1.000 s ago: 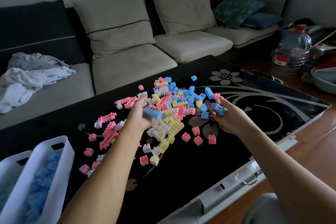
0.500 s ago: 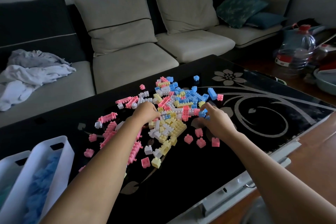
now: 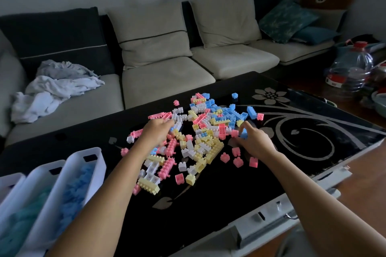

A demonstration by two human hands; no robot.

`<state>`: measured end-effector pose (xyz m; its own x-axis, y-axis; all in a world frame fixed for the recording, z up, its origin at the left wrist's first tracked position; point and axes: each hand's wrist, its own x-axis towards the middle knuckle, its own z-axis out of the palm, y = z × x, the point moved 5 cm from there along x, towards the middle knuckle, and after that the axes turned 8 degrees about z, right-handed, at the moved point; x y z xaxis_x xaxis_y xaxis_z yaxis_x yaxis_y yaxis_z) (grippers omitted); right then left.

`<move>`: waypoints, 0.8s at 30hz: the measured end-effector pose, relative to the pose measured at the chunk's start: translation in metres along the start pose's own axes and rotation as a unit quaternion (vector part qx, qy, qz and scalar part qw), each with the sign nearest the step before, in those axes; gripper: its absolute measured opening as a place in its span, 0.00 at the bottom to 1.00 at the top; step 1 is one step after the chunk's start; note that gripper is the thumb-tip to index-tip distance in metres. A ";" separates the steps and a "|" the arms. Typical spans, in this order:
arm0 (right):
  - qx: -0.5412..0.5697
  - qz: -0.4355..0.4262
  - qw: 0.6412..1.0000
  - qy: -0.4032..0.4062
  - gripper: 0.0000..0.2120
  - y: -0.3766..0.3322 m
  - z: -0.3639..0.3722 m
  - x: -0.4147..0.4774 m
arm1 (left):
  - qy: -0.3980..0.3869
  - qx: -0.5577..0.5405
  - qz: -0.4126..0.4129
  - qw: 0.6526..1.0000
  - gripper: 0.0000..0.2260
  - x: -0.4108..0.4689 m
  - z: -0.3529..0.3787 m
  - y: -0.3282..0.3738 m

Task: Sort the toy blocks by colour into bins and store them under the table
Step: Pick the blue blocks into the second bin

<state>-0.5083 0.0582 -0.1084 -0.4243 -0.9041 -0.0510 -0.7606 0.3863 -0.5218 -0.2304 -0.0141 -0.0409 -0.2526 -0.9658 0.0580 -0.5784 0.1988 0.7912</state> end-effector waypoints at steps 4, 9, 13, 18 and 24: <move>0.030 0.040 0.998 -0.047 0.16 -0.002 -0.002 -0.005 | 0.009 -0.127 -0.078 0.989 0.13 -0.031 -0.031 -0.011; 0.177 0.106 0.978 -0.031 0.14 -0.004 -0.009 -0.015 | 0.047 -0.155 -0.123 0.979 0.13 -0.062 -0.071 -0.037; 0.175 0.015 0.984 0.002 0.07 -0.062 -0.019 -0.036 | 0.135 -0.206 -0.132 0.960 0.13 -0.084 -0.113 -0.064; 0.195 -0.135 0.961 -0.142 0.06 -0.187 0.016 -0.089 | 0.303 -0.137 -0.106 0.937 0.18 -0.114 -0.158 -0.098; 0.235 -0.144 0.901 -0.334 0.07 -0.299 0.094 -0.141 | 0.324 0.030 -0.047 0.944 0.15 -0.145 -0.161 -0.116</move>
<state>-0.1748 0.0525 -0.0250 0.2674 -0.9236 -0.2746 -0.4327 0.1396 -0.8907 -0.0021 0.0758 -0.0435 0.3189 -0.8748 0.3647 -0.6231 0.0964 0.7762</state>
